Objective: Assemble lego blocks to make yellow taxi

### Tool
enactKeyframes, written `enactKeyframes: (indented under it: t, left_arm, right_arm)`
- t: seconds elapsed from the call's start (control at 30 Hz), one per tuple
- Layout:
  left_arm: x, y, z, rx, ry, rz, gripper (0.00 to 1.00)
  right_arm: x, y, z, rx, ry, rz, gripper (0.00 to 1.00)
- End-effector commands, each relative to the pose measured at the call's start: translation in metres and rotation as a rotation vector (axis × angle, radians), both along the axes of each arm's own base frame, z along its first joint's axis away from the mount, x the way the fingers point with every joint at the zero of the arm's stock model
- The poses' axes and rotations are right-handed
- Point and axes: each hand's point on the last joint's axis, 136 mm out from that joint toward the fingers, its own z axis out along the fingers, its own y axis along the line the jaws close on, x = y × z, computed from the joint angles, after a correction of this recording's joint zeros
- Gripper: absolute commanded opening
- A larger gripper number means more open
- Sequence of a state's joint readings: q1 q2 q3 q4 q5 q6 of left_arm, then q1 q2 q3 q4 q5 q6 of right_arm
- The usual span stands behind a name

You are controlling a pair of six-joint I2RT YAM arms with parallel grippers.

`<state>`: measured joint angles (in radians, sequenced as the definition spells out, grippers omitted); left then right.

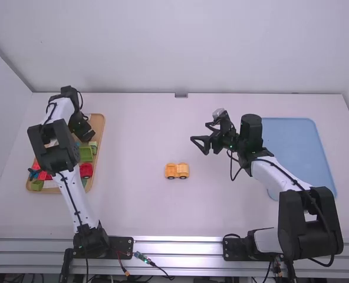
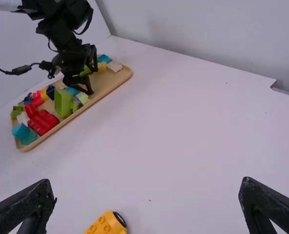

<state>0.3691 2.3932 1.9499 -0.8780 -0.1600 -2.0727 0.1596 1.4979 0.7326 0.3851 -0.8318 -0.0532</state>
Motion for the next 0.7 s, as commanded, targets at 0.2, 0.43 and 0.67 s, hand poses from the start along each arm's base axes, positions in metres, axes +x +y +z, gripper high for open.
enactKeyframes:
  t: [0.2, 0.43, 0.67]
  left_arm:
    - [-0.007, -0.037, -0.011, -0.157, 0.043, -0.314, 0.99]
    - [0.017, -0.039, -0.007, -0.146, -0.053, -0.651, 0.99]
    - [0.042, -0.034, 0.01, -0.072, -0.139, -0.922, 0.99]
  right_arm:
    - [-0.002, 0.0, 0.005, 0.007, -0.007, 0.008, 0.99]
    - [-0.003, 0.0, 0.003, 0.006, 0.004, 0.008, 1.0]
    - [-0.003, 0.0, 0.003, 0.006, 0.006, 0.008, 1.0]
